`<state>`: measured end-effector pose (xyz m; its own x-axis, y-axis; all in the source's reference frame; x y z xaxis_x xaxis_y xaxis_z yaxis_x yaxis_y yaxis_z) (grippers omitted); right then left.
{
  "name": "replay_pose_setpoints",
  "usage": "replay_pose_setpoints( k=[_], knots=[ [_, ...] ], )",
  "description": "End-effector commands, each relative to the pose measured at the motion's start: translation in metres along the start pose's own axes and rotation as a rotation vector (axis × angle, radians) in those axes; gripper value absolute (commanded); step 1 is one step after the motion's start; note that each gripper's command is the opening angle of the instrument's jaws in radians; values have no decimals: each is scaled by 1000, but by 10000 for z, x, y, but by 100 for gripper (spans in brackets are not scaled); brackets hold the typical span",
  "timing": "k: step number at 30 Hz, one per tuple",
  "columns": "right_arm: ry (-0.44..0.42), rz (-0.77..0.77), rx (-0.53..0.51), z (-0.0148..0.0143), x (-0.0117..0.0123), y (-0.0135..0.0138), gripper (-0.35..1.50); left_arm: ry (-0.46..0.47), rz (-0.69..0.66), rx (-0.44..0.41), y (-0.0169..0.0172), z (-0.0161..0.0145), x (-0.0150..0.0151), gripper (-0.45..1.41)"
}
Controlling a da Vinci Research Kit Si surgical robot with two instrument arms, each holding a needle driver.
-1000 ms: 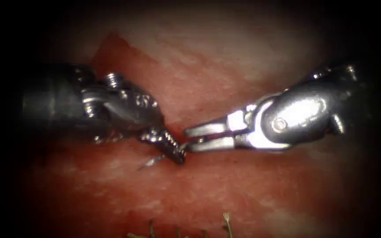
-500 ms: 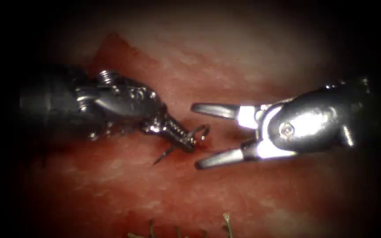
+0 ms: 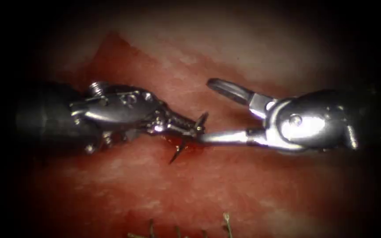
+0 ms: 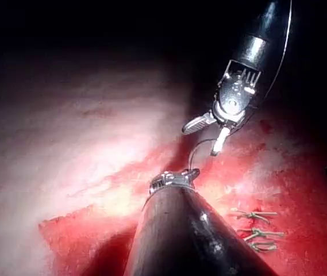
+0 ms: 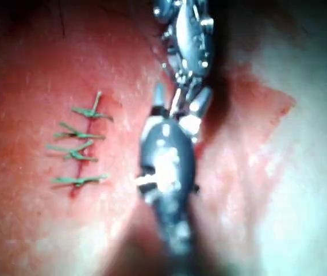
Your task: Wound Closure
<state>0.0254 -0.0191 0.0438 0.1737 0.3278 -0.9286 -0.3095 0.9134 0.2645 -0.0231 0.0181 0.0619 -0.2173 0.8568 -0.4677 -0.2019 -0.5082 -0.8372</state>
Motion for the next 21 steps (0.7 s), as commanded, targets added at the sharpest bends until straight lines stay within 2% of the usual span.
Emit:
replay_pose_setpoints(
  k=[1,8,15,21],
  knots=[
    [-1,3,-12,3,-8,-9,71,7,-18,1,0,8,-6,-45],
    [-13,-34,-78,11,-13,-29,56,84,-74,54,0,8,-6,-45],
    [-51,-113,-118,13,-5,-28,17,96,-89,111,4,8,-8,-45],
    [-59,-129,-123,14,-4,-24,9,101,-96,136,7,9,-10,-45]
  ],
)
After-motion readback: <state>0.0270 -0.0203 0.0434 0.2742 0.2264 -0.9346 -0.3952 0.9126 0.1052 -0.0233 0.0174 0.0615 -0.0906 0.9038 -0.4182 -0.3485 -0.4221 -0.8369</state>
